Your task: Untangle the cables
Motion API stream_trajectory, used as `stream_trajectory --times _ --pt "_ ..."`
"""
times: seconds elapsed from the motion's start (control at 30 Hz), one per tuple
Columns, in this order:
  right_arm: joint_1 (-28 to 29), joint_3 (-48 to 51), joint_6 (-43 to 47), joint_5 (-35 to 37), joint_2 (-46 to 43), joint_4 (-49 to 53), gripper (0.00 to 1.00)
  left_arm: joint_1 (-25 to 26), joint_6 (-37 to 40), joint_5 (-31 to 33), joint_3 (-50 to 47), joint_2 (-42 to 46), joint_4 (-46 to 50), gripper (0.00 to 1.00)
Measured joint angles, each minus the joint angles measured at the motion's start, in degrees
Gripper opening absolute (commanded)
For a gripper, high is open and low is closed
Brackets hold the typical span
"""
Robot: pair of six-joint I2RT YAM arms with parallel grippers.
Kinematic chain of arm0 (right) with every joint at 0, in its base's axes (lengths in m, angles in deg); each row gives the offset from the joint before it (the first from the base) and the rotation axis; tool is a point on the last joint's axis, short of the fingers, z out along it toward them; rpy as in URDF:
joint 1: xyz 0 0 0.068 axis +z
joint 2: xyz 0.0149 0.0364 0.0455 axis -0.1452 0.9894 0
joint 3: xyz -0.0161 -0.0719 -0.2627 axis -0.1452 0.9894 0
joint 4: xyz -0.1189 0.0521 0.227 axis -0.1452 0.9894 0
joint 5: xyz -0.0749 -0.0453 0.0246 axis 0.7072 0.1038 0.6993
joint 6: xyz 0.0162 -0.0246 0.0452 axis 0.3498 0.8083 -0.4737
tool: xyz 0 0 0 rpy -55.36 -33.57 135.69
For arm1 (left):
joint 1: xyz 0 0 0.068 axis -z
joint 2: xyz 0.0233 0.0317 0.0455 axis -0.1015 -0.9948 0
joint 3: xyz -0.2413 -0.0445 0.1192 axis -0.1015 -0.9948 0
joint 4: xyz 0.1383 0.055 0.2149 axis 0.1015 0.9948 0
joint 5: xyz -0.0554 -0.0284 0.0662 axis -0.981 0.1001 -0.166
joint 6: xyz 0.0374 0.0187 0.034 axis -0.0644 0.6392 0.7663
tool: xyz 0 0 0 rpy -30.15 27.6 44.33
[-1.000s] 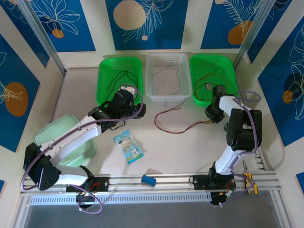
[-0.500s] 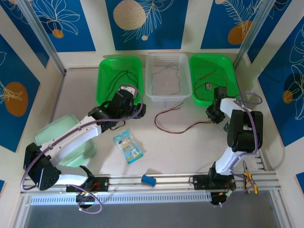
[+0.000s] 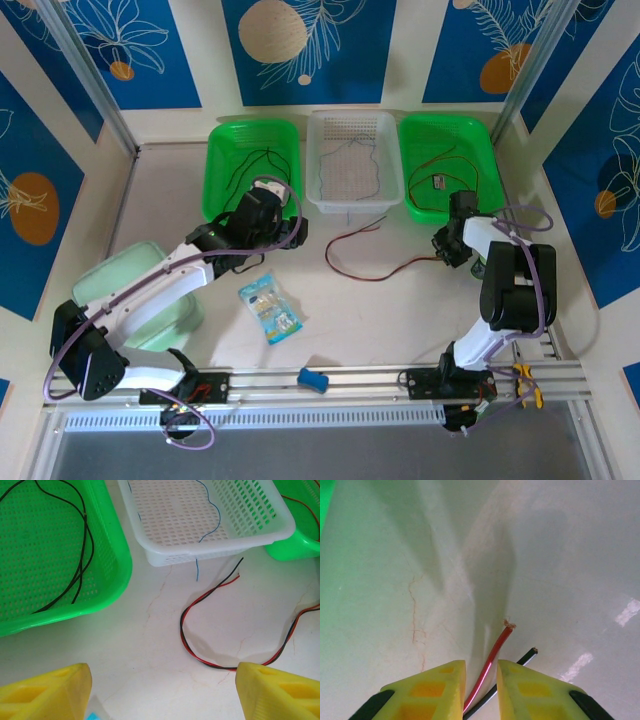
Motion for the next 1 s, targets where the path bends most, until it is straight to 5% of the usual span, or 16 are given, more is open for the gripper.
stream_trajectory --times 0.57,0.87,1.0 --pt "0.11 -0.07 -2.14 -0.81 1.88 -0.55 0.16 0.22 -0.02 0.0 0.0 0.0 0.0 0.76" --pt "2.99 -6.34 -0.37 3.65 6.21 7.17 0.16 0.33 -0.02 0.02 0.0 0.02 0.07 0.76" --pt "4.09 -6.54 0.48 5.62 6.49 7.74 0.04 0.37 -0.02 0.02 0.0 0.02 0.09 0.76"
